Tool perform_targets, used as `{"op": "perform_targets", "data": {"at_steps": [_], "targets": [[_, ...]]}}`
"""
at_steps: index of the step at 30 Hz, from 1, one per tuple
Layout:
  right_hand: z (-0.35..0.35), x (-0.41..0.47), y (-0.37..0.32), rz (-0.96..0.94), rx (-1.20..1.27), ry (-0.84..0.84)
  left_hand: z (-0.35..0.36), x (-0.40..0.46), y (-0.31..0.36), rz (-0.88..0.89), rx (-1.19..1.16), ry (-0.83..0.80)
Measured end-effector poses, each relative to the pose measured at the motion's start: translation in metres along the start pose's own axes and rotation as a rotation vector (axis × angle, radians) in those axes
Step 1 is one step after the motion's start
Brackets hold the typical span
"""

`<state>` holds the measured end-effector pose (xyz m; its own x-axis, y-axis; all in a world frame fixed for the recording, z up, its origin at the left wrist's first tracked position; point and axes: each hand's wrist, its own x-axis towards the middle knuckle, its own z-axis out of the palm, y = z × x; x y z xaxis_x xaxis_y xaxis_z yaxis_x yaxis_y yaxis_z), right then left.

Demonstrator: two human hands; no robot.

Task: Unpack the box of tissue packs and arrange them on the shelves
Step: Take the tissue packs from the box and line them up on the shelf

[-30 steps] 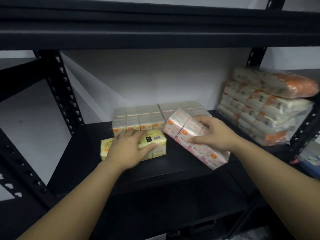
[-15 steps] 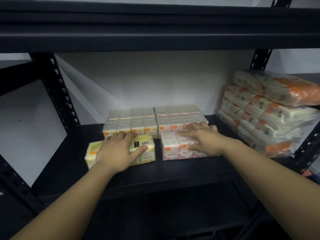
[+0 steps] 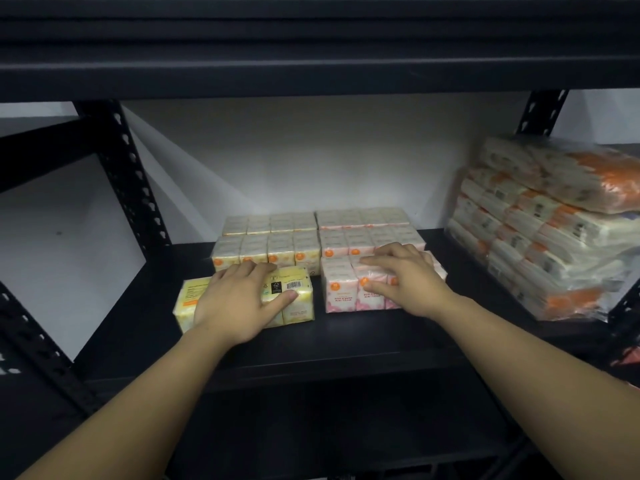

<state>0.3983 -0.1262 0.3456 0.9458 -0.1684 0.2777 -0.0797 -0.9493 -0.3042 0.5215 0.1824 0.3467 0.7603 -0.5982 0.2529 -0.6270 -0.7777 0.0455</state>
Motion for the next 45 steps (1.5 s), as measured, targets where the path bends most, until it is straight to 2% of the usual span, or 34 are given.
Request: {"op": "perform_targets", "data": {"at_steps": [12,22,30,32,36,39,43,45], "targets": [[0.006,0.009,0.015,-0.053,-0.021,0.064,-0.002,-0.002,-0.001,0.020,0.003,0.005],[0.000,0.011,0.007,-0.015,-0.020,0.005,-0.009,-0.003,-0.002,0.022,-0.067,-0.030],[0.017,-0.002,-0.053,-0.074,0.105,0.171,-0.023,-0.003,-0.015,0.043,-0.095,-0.159],[0.022,-0.006,-0.071,-0.092,0.162,0.176,-0.029,-0.003,-0.018,0.020,-0.202,-0.141],[0.025,-0.010,-0.099,-0.063,0.385,0.196,-0.046,-0.004,-0.023,-0.050,-0.587,-0.023],[0.027,-0.008,-0.113,-0.044,0.476,0.093,-0.059,-0.005,-0.024,-0.079,-0.799,0.018],[0.038,-0.002,-0.129,-0.045,0.620,-0.101,-0.071,-0.008,-0.017,-0.030,-1.044,0.002],[0.042,0.000,-0.135,-0.044,0.729,-0.124,-0.070,-0.008,-0.016,-0.023,-1.157,-0.020]]}}
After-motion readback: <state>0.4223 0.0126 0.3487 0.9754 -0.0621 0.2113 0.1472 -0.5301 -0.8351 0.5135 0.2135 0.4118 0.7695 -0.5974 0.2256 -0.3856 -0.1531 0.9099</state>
